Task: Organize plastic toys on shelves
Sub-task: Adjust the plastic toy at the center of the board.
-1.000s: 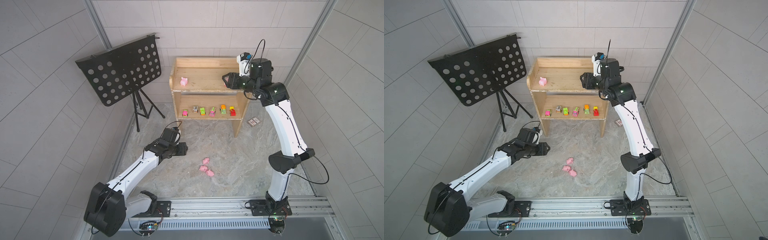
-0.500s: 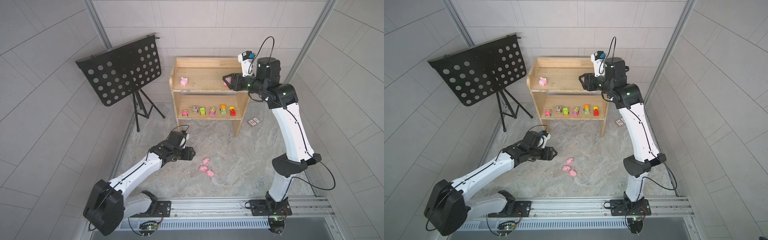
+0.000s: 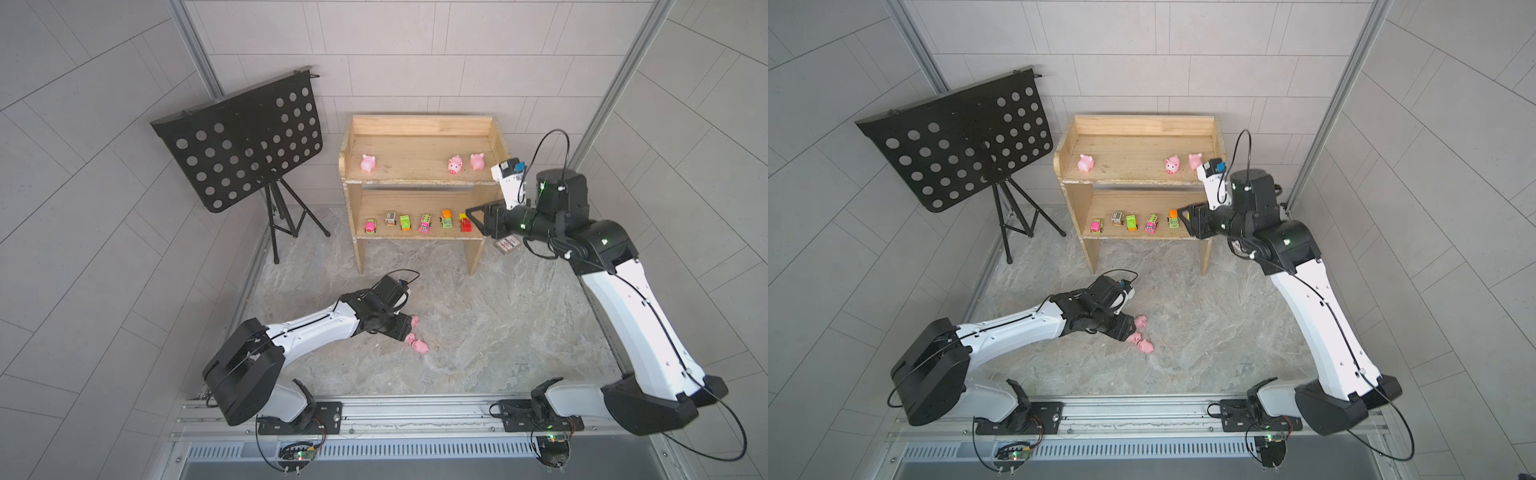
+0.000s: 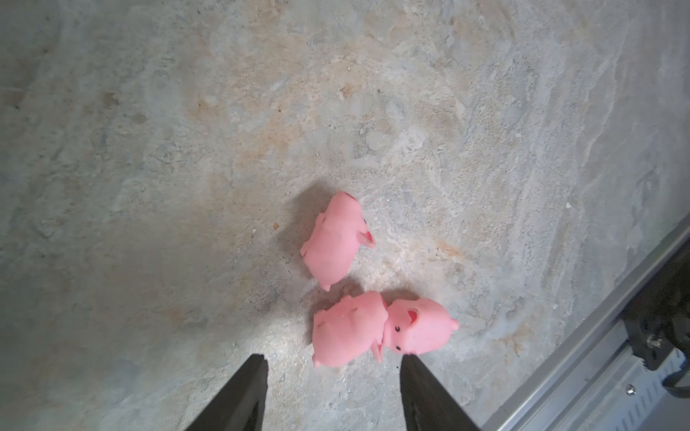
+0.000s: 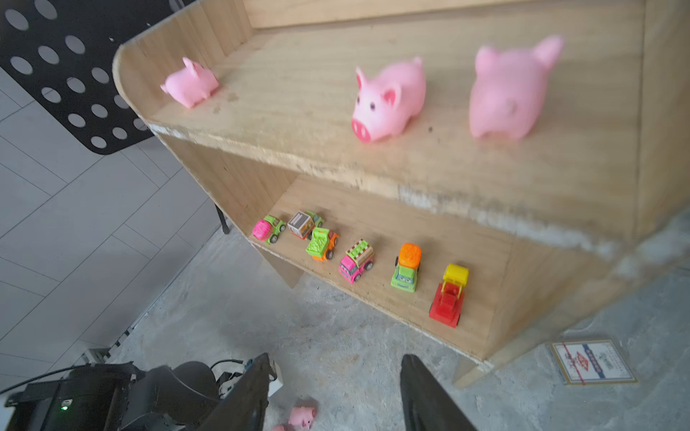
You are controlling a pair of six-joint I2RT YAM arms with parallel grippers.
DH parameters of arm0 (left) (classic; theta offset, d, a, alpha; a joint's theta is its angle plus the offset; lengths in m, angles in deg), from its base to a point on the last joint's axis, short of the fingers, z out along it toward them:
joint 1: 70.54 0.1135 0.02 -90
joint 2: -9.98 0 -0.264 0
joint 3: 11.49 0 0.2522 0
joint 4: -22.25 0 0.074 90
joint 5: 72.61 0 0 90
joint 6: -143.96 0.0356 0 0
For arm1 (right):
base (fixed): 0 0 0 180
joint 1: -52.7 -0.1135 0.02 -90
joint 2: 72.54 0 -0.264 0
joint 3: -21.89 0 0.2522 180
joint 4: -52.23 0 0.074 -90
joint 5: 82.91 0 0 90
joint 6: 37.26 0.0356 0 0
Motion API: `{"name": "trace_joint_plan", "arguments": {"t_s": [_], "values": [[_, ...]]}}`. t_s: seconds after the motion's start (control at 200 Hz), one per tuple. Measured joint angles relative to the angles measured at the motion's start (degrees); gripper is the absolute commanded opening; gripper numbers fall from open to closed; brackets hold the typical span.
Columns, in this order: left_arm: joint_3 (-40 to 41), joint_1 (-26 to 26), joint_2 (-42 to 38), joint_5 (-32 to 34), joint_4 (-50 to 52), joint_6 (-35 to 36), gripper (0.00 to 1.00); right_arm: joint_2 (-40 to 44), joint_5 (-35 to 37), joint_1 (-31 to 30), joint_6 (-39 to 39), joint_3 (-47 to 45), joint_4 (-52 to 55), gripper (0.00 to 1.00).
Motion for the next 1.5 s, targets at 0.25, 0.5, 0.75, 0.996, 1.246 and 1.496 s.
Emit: {"name": "trace_joint_plan", "arguments": {"t_s": [0.25,0.5,0.75,0.996,1.246,1.496], "values": [[-3.54,-0.70,5.53,2.08,-1.03,2.38,0.50,13.49,1.88,0.00,2.99,-28.11,-7.82,0.57],[-4.68,-0.72,9.03,4.55,-1.46,3.39,0.40,17.70,3.15,0.00,7.28,-43.28,-13.86,0.56],[-5.38,-0.72,10.67,7.41,-1.95,3.26,0.32,17.99,2.49,0.00,9.68,-50.40,-16.83,0.56],[-5.86,-0.76,11.74,11.43,-2.36,2.14,0.30,18.05,2.49,0.00,9.97,-51.67,-18.05,0.56],[-4.83,-0.74,9.81,18.32,-2.78,-0.52,0.31,18.10,2.51,0.00,10.19,-52.19,-18.43,0.56],[-3.37,-0.74,6.27,15.37,-5.25,-0.20,0.37,18.08,2.47,0.00,10.62,-53.24,-18.58,0.56]]}}
